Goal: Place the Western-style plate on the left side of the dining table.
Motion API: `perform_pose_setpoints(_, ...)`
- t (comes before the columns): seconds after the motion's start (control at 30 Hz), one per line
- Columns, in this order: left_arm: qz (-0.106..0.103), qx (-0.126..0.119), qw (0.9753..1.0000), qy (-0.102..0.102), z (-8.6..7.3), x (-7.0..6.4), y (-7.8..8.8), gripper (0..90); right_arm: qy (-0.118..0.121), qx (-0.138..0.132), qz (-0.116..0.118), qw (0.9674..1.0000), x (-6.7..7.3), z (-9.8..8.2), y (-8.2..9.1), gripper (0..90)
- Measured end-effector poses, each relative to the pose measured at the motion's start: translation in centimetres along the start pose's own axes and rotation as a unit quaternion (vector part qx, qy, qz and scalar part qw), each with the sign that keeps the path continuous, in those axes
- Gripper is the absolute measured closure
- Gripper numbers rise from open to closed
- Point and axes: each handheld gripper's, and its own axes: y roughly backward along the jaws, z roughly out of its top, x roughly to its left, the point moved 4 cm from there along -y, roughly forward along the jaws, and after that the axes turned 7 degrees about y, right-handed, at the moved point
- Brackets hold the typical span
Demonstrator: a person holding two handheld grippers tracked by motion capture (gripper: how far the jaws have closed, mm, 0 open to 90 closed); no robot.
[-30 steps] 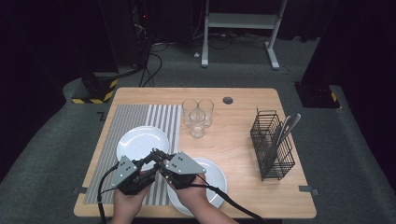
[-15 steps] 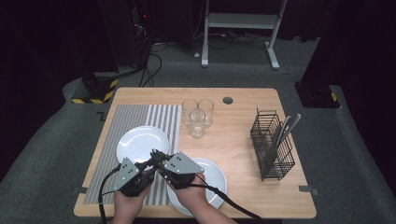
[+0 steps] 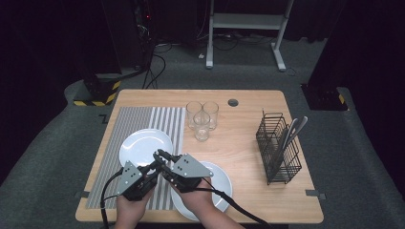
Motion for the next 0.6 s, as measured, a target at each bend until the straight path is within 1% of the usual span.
perform_pose_setpoints(0.13,0.000,0.001,1.0000,-0.002,0.0,-0.1,0.0,78.3,0.002,0.001,-0.001,1.0000,0.0,0.4,-0.1,77.7)
perform_pose_setpoints(0.2,0.000,0.002,1.0000,-0.002,0.0,-0.1,0.0,78.3,0.004,0.000,-0.001,1.0000,0.0,0.5,-0.1,82.4)
perform_pose_setpoints(0.27,0.000,0.004,1.0000,0.000,0.0,-0.1,-0.1,78.1,0.007,0.000,-0.001,1.0000,0.1,0.5,-0.1,82.9)
perform_pose_setpoints(0.37,0.000,0.003,1.0000,0.001,0.2,-0.1,-0.1,75.8,0.002,0.000,0.001,1.0000,0.0,0.5,-0.2,83.2)
perform_pose_setpoints(0.43,-0.004,-0.005,1.0000,0.005,0.8,-0.2,0.0,73.5,0.003,0.000,0.001,1.0000,0.1,0.5,-0.2,83.2)
perform_pose_setpoints(0.57,-0.006,-0.017,0.9998,0.001,1.4,-0.5,0.2,73.3,0.004,-0.002,-0.002,1.0000,0.2,0.5,-0.3,83.2)
perform_pose_setpoints(0.6,-0.006,-0.020,0.9998,0.004,1.5,-0.5,0.2,73.3,0.003,-0.002,-0.003,1.0000,0.2,0.5,-0.4,83.1)
